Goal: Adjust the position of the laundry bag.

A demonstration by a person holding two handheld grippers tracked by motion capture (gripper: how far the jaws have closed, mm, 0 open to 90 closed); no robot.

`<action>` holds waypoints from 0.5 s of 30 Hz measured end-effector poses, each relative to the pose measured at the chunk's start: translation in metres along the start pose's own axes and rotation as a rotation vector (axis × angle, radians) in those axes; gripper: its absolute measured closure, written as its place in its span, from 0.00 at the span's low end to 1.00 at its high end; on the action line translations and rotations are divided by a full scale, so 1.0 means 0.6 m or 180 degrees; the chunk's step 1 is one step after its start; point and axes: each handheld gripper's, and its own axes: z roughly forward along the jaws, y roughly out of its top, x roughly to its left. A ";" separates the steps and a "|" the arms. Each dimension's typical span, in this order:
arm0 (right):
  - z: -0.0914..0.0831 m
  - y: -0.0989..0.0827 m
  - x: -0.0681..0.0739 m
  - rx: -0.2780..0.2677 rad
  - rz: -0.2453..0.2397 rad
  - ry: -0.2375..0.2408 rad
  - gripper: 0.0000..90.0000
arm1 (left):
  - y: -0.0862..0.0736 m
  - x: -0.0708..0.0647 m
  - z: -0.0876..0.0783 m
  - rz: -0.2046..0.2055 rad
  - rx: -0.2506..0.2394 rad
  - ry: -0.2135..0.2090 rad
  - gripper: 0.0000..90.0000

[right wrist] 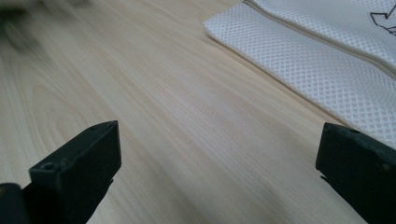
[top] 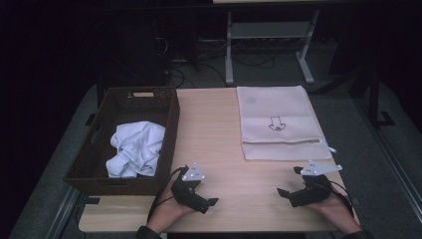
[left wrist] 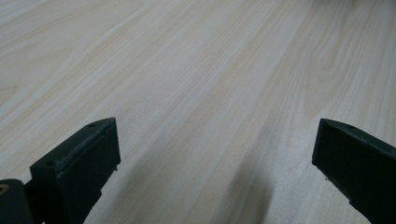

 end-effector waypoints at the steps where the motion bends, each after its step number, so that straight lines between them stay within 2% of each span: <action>1: 0.001 0.001 -0.001 -0.0002 -0.0003 0.0006 0.00 | 0.000 0.000 0.000 -0.0005 -0.0004 -0.0005 0.00; 15: 0.006 0.017 -0.014 -0.0075 0.0033 -0.0008 0.00 | 0.001 0.005 0.000 0.0007 -0.0051 -0.0025 0.00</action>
